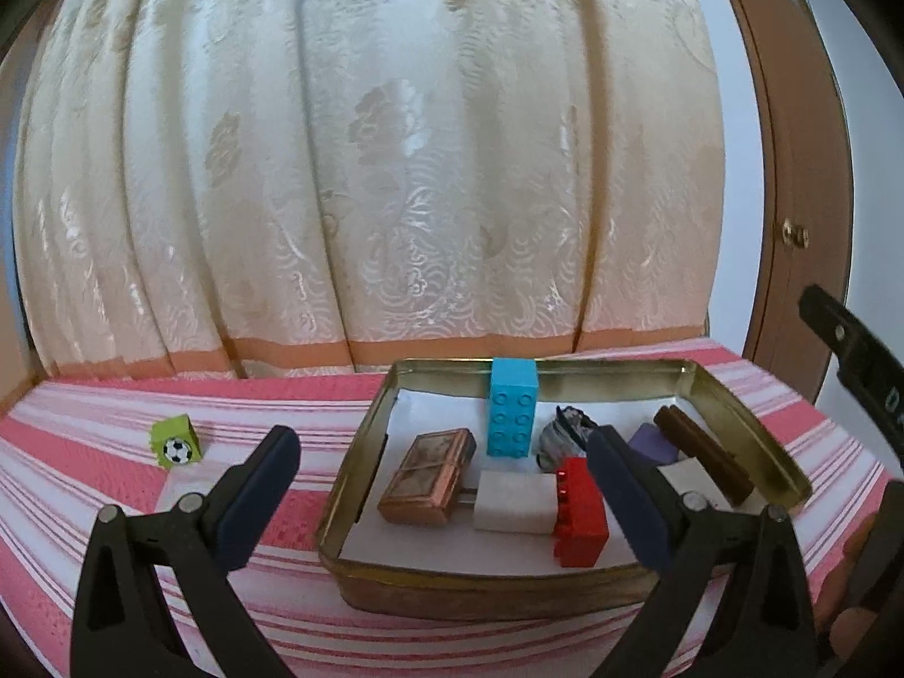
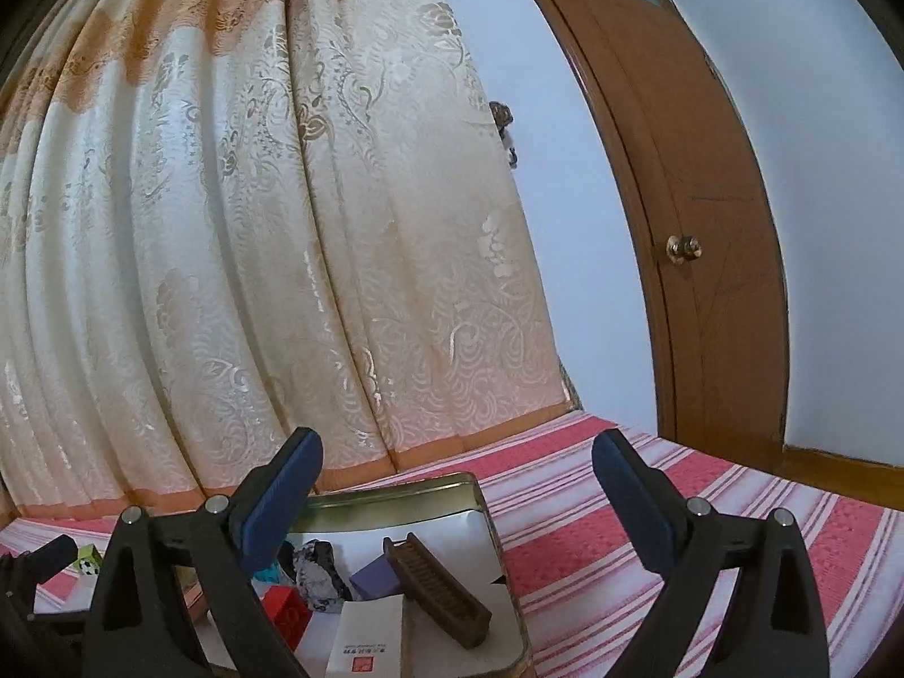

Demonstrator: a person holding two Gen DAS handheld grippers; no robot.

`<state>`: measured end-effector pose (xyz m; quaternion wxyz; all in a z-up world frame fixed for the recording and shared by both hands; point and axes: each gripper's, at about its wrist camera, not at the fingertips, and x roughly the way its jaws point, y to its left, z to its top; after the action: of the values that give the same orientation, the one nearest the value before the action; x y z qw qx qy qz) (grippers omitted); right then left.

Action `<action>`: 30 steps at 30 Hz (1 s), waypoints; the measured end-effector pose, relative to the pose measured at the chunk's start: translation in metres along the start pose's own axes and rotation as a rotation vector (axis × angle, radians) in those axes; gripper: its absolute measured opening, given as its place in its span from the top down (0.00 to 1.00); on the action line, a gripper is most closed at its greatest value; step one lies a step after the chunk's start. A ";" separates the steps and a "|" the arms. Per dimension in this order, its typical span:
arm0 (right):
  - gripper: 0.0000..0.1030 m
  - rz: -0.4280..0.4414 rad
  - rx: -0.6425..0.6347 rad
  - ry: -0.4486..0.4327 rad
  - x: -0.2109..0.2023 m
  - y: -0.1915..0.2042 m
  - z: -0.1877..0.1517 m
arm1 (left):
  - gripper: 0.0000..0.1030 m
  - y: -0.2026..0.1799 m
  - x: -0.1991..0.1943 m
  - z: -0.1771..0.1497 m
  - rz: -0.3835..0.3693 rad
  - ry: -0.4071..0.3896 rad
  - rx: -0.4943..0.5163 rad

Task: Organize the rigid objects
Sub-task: 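Withdraw both tools from the tray toward the green cube and clear box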

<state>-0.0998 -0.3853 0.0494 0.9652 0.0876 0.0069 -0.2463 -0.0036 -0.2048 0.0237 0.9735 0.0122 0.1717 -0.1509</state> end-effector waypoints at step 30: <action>0.05 0.007 0.052 0.067 -0.039 0.050 -0.019 | 0.00 0.053 -0.021 -0.008 0.025 -0.001 0.003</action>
<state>-0.1100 -0.3204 0.0410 0.9627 0.1208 0.0326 -0.2399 -0.0088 -0.1480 0.0220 0.9754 0.0159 0.1705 -0.1391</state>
